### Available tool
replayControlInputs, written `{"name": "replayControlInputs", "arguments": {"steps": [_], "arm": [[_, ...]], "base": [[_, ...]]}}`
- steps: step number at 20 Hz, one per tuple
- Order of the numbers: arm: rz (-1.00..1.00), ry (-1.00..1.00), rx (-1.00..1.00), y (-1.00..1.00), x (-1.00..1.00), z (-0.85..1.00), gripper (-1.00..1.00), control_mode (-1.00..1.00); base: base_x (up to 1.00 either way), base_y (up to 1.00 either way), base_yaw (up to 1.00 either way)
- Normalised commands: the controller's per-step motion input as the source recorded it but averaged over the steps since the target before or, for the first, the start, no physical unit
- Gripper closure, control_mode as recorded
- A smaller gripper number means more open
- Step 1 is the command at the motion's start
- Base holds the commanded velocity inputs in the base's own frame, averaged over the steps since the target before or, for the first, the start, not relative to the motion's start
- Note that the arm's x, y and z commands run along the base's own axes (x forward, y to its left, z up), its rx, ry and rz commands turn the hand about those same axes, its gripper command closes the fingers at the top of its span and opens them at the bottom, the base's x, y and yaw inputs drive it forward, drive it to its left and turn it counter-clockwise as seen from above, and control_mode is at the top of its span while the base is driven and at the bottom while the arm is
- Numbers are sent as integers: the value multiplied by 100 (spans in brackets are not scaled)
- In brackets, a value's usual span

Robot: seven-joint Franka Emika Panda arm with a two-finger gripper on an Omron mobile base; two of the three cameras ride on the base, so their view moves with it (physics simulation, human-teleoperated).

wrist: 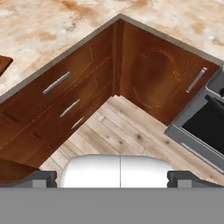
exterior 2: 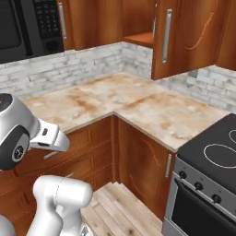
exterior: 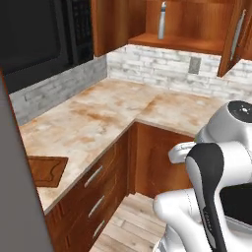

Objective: Move the cutting board and knife to the sink. Then move spray from the cabinet to the counter.

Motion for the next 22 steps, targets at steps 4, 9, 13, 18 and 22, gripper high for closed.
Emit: {"name": "replayControlInputs", "arguments": {"steps": [4,9,13,18,22], "arm": [[0,0,0,0,0,0,-100,100],[0,0,0,0,0,0,-100,100],[0,0,0,0,0,0,-100,100],[0,0,0,0,0,0,-100,100],[0,0,0,0,0,0,-100,100]], "base": [[16,-78,59],[50,-54,49],[66,-35,45],[38,0,41],[8,6,35]]}}
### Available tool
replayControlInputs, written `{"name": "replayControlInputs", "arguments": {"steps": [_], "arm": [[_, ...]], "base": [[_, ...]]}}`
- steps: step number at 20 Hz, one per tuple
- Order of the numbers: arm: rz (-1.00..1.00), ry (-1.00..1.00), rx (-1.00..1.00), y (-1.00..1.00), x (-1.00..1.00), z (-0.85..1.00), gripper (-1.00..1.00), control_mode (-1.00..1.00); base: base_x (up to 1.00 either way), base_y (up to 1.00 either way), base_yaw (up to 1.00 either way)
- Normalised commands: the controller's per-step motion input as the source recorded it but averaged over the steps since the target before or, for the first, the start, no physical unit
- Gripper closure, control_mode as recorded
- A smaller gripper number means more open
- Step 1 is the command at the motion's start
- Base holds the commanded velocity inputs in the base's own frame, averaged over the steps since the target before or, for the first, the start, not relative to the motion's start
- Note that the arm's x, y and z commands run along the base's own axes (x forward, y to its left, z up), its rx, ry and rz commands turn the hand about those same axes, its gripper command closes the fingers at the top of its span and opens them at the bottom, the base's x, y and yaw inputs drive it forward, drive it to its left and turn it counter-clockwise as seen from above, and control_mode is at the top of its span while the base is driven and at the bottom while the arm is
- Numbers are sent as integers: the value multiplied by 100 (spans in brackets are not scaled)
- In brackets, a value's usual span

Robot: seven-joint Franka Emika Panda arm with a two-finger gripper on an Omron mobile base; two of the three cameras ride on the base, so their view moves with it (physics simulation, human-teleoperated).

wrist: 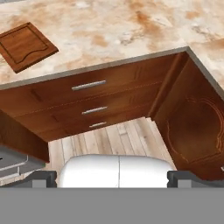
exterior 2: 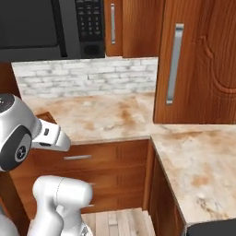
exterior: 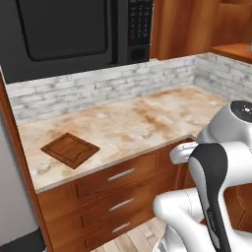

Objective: Move the cutting board and knife to the sink. Then move spray from the cabinet to the counter.

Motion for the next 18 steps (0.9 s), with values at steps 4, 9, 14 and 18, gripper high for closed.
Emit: {"name": "replayControlInputs", "arguments": {"steps": [4,9,14,18], "arm": [[0,0,0,0,0,0,-100,100],[0,0,0,0,0,0,-100,100],[0,0,0,0,0,0,-100,100],[0,0,0,0,0,0,-100,100]], "base": [[16,-1,34],[38,-14,40],[50,0,42],[53,-2,39]]}}
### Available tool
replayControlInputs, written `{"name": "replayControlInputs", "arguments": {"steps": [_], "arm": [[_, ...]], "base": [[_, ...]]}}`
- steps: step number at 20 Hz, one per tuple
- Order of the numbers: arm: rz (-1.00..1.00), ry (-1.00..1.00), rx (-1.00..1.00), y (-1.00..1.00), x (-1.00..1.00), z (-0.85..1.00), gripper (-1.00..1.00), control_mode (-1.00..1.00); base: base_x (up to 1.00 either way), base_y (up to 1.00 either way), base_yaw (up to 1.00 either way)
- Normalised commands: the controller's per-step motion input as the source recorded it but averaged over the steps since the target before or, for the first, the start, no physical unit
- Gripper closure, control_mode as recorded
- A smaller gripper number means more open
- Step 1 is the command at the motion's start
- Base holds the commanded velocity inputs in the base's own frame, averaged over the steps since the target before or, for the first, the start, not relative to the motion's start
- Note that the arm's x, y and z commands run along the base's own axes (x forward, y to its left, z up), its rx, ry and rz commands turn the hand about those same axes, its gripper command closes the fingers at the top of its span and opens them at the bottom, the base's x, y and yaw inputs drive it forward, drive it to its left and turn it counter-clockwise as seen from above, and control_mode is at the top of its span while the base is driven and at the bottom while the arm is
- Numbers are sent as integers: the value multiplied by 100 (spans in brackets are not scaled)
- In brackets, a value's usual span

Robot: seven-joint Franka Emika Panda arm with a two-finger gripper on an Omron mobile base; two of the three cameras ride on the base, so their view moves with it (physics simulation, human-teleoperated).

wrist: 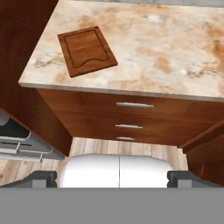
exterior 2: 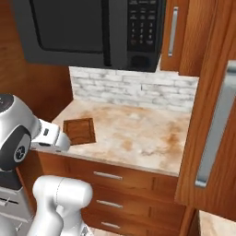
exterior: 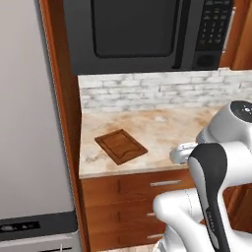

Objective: Move the cutting board and knife to the sink. Then move spray from the cabinet to the counter.

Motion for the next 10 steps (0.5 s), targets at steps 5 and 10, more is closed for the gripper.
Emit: {"name": "replayControlInputs", "arguments": {"steps": [5,10], "arm": [[0,0,0,0,0,0,-100,100],[0,0,0,0,0,0,-100,100]], "base": [[25,-29,37],[1,-74,26]]}}
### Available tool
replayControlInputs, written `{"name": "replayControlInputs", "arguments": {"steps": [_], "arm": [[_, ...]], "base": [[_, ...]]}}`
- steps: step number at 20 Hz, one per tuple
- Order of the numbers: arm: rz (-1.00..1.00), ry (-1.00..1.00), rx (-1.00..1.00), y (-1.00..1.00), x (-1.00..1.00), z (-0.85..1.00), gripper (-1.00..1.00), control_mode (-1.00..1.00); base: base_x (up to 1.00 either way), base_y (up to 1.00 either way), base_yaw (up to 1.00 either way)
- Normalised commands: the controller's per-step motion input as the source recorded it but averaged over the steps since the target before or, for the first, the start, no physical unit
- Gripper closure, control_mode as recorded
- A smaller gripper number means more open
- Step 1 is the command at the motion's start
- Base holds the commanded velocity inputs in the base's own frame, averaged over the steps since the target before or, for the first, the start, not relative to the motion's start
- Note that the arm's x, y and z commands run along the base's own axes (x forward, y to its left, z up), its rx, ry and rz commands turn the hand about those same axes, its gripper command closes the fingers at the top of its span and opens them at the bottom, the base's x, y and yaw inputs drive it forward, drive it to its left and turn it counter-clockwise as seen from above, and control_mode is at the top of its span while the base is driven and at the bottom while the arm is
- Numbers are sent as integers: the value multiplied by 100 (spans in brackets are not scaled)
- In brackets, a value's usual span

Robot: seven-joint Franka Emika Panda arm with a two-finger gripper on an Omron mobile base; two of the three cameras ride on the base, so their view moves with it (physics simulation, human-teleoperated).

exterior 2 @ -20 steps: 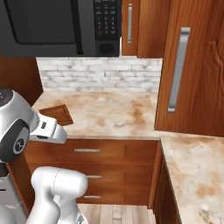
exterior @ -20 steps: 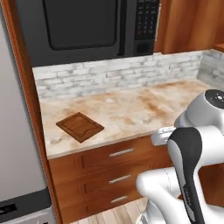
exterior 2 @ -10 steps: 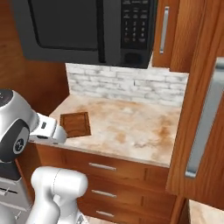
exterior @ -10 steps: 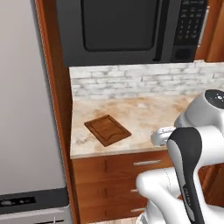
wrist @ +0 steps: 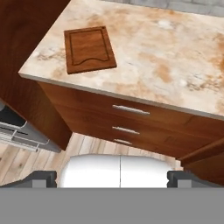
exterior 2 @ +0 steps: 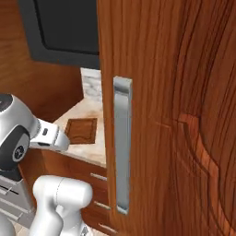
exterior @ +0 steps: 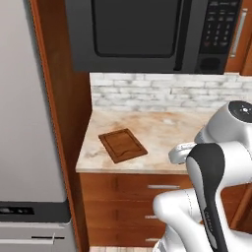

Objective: Move the cutting board and knife to the sink. Then move spray from the cabinet to the counter.

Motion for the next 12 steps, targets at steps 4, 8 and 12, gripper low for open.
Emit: {"name": "replayControlInputs", "arguments": {"steps": [4,8,12], "arm": [[0,0,0,0,0,0,-100,100],[0,0,0,0,0,0,-100,100],[0,0,0,0,0,0,-100,100]], "base": [[-4,-89,20],[24,-67,15],[74,-16,14]]}}
